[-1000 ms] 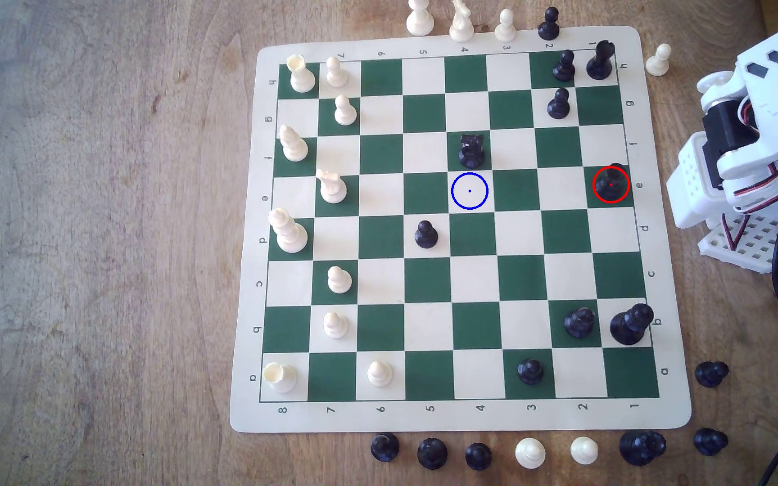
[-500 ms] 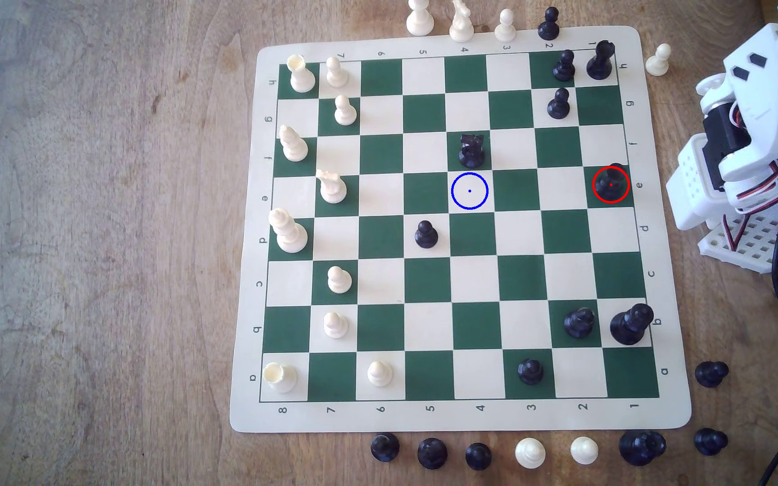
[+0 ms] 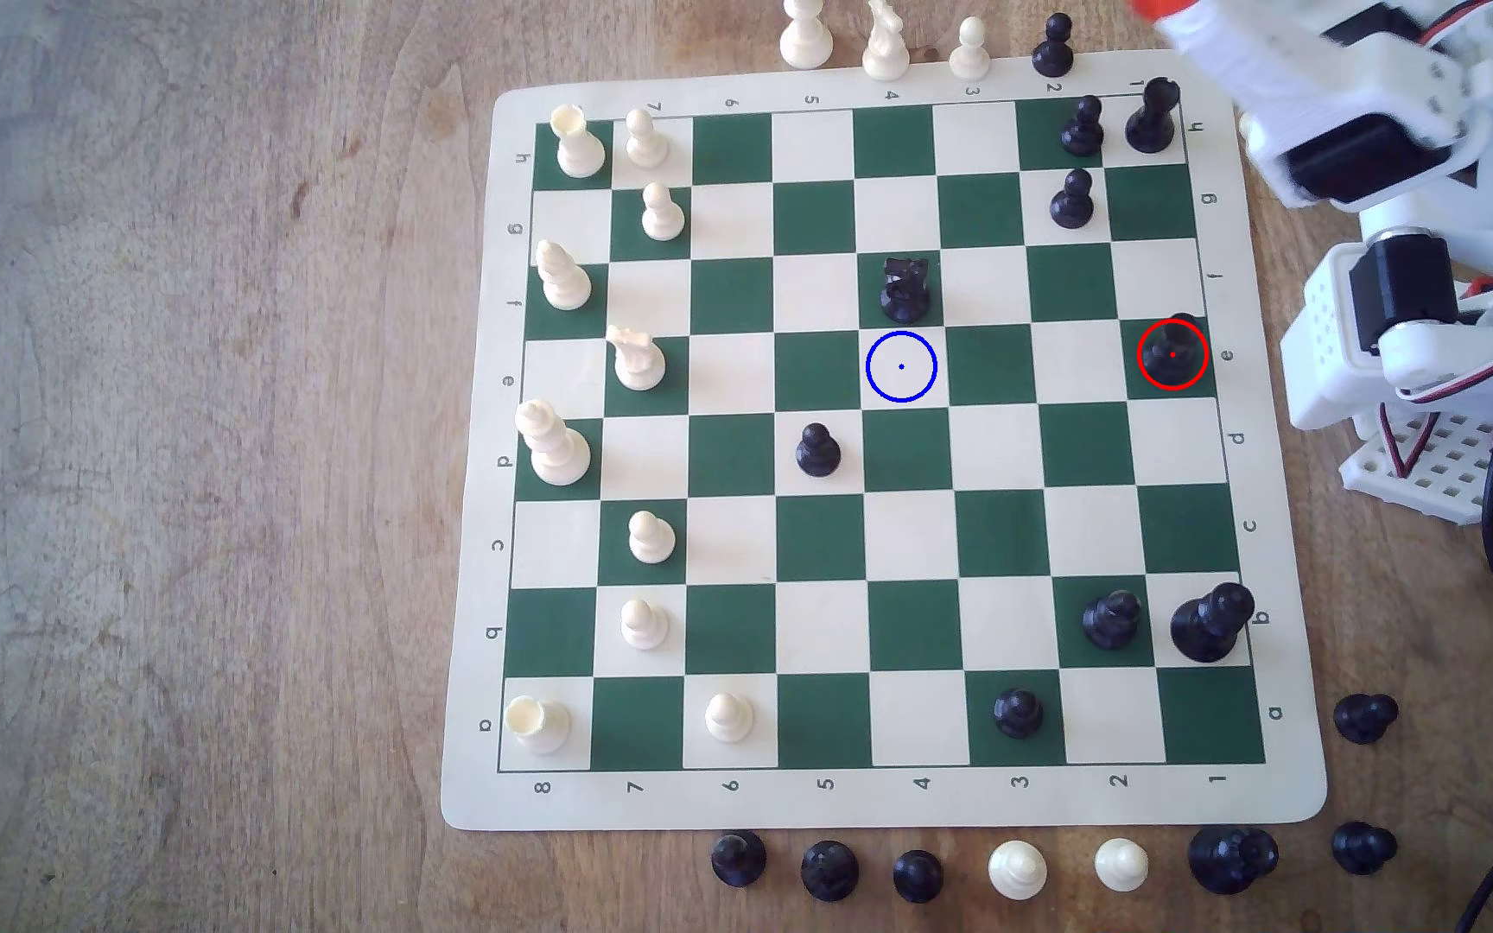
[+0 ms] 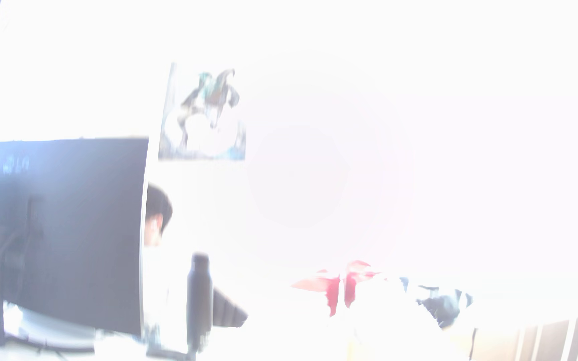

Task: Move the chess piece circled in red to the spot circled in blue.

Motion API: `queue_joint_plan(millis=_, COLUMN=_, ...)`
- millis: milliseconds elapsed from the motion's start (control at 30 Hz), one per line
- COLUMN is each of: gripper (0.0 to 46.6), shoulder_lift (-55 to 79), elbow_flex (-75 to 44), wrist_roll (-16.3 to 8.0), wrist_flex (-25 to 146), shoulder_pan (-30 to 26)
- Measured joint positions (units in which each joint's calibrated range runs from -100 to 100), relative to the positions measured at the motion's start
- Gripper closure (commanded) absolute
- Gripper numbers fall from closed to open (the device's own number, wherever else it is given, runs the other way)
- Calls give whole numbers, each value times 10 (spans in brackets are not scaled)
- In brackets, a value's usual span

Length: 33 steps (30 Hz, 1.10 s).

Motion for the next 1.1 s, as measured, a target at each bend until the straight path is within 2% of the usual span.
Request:
queue_joint_plan(millis=33, gripper=454, shoulder_lift=1, elbow_flex=-14, wrist_roll=0, wrist_flex=44, shoulder_pan=5)
queue_joint_plan(millis=100, gripper=463, shoulder_lift=0, elbow_flex=-56, wrist_roll=-30, wrist_flex=176, shoulder_pan=27)
queue_joint_plan(millis=233, gripper=464, shoulder_lift=0, elbow_flex=-91, wrist_roll=-106, wrist_flex=315, shoulder_pan=47)
queue_joint_plan(millis=267, gripper=462, shoulder_lift=0, elbow_flex=-96, wrist_roll=-112, wrist_flex=331, shoulder_pan=49)
queue_joint_plan(millis=333, gripper=406, shoulder_lift=7, elbow_flex=-118, wrist_roll=-124, wrist_flex=370, shoulder_pan=63)
queue_joint_plan(millis=367, gripper=422, shoulder_lift=23, elbow_flex=-160, wrist_roll=-134, wrist_flex=436, shoulder_pan=84)
queue_joint_plan(millis=500, gripper=463, shoulder_lift=106, elbow_flex=-283, wrist_roll=-125, wrist_flex=626, shoulder_pan=150)
queue_joint_plan(millis=600, gripper=461, shoulder_lift=164, elbow_flex=-328, wrist_roll=-124, wrist_flex=700, shoulder_pan=149)
queue_joint_plan(millis=700, gripper=447, shoulder_lift=225, elbow_flex=-352, wrist_roll=-124, wrist_flex=757, shoulder_pan=162)
queue_joint_plan(millis=767, gripper=403, shoulder_lift=247, elbow_flex=-352, wrist_roll=-120, wrist_flex=779, shoulder_pan=176)
queue_joint_plan(millis=933, gripper=332, shoulder_lift=288, elbow_flex=-352, wrist_roll=-115, wrist_flex=827, shoulder_pan=206)
queue_joint_plan(millis=1100, gripper=326, shoulder_lift=300, elbow_flex=-302, wrist_roll=-119, wrist_flex=841, shoulder_pan=229)
